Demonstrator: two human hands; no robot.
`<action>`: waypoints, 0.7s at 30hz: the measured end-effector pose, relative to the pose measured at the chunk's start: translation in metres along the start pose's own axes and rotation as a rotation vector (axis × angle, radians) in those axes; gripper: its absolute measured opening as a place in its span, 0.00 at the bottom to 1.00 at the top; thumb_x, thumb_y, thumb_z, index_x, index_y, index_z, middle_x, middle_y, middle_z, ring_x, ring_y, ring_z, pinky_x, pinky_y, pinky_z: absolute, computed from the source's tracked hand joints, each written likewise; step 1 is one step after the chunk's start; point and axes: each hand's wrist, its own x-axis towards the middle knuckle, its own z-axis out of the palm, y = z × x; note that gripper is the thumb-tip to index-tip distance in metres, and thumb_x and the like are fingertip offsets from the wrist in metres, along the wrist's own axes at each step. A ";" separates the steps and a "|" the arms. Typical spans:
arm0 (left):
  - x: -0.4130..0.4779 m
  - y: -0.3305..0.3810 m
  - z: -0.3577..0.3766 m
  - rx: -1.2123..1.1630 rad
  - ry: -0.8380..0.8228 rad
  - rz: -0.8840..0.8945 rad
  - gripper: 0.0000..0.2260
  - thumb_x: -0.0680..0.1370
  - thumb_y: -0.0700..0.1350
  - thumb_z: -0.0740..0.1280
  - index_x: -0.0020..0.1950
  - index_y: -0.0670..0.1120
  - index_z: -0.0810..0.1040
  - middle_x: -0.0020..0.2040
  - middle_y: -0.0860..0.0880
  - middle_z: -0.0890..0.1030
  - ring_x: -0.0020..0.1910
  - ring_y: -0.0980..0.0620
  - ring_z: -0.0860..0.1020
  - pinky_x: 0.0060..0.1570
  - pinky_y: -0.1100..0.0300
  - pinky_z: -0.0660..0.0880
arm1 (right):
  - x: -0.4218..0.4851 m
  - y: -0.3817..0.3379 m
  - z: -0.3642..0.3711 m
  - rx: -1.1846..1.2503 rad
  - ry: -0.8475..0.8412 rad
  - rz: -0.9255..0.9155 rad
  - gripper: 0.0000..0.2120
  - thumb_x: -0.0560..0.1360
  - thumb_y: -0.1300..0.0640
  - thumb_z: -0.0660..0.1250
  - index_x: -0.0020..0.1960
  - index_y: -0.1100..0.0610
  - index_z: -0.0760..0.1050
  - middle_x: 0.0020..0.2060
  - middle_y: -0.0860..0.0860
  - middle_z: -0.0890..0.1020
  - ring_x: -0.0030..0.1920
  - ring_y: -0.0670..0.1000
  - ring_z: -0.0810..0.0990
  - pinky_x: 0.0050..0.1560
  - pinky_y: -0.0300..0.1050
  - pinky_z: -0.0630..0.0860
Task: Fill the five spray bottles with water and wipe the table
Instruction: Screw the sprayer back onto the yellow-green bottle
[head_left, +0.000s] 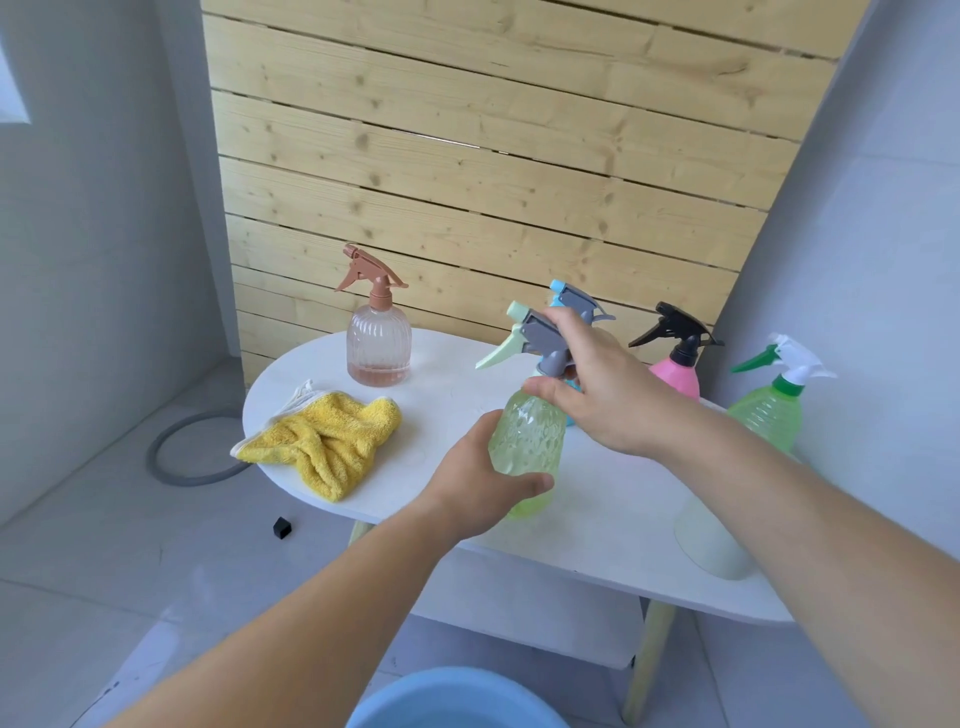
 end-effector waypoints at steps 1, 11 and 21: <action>0.000 0.000 0.000 0.003 0.001 0.001 0.33 0.71 0.48 0.79 0.73 0.56 0.69 0.61 0.56 0.78 0.60 0.52 0.77 0.59 0.54 0.77 | 0.000 0.000 0.000 0.016 0.001 0.004 0.24 0.78 0.51 0.67 0.70 0.45 0.61 0.44 0.41 0.73 0.50 0.44 0.70 0.52 0.42 0.66; 0.002 -0.003 -0.001 0.014 -0.001 0.017 0.33 0.71 0.49 0.80 0.72 0.56 0.70 0.60 0.55 0.79 0.59 0.53 0.78 0.59 0.53 0.78 | 0.002 0.000 0.003 0.040 0.015 0.065 0.29 0.76 0.49 0.69 0.72 0.41 0.60 0.54 0.45 0.76 0.50 0.45 0.75 0.52 0.43 0.71; 0.002 -0.003 -0.001 0.040 0.007 0.021 0.33 0.71 0.50 0.79 0.72 0.57 0.69 0.60 0.56 0.78 0.59 0.53 0.77 0.54 0.60 0.75 | 0.005 0.005 0.004 0.119 -0.009 0.104 0.26 0.74 0.48 0.71 0.68 0.42 0.64 0.48 0.44 0.77 0.44 0.40 0.76 0.45 0.40 0.70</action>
